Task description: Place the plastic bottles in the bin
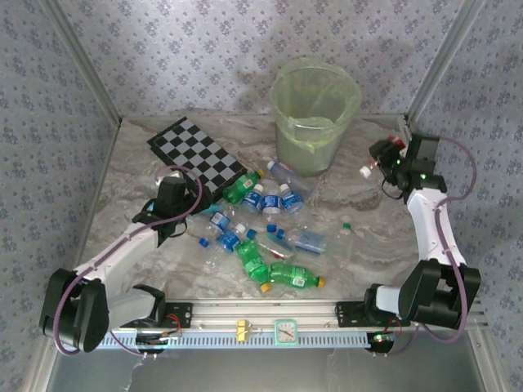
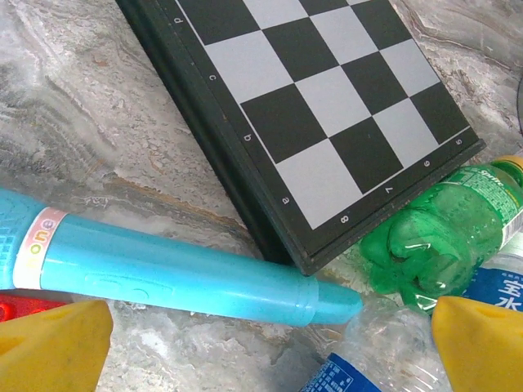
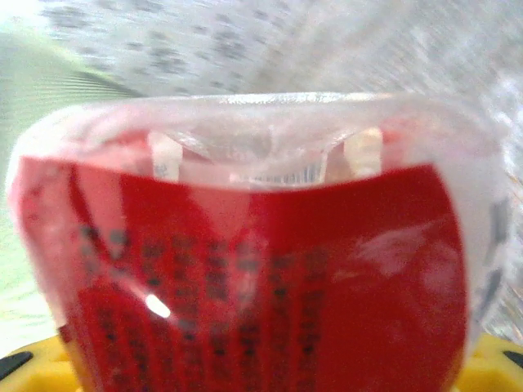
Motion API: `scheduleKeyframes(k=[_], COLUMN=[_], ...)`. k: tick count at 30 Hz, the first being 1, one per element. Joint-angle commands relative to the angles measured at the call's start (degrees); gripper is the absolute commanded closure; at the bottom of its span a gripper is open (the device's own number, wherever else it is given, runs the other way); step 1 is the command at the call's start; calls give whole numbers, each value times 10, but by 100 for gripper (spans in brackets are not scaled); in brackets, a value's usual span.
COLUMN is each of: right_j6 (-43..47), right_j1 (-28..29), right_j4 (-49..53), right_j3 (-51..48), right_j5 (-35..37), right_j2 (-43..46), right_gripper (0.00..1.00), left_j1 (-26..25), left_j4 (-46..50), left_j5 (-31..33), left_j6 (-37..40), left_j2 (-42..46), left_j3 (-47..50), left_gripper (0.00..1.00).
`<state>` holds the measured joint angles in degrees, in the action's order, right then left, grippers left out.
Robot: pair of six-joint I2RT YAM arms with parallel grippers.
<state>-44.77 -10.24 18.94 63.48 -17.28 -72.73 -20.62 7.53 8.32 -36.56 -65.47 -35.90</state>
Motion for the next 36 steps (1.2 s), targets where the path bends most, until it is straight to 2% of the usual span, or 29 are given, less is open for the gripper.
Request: scheduleKeyframes(k=[1,7,14,19,26,29,36], right_j6=[80,165,247,298,332,339,348], right_j1=[29,120,204,236,250,255,260], right_j4=[-4,24,68,146,252,276,291], right_j3=[101,267,452,587,741,770,770], right_j5=[-20,38,79,111,139,139,151], right_j2=[2,-73,-211,-322,-456,-488,-513], right_gripper=[66,66,66,66,66,66,60], left_j1=[6,7,7,8,9,10,10], left_j4=[1,2,10,11,14,16,23], left_j5=[2,-8,-7,-5,4,5,4], left_j6=[-7,-11,-12,-10,-4,-5,-8], left_j2=[17,20,41,62,93,97,102], left_j3=[-2,-1,12,28,44,48,49], left_gripper=[0,0,0,0,0,0,0])
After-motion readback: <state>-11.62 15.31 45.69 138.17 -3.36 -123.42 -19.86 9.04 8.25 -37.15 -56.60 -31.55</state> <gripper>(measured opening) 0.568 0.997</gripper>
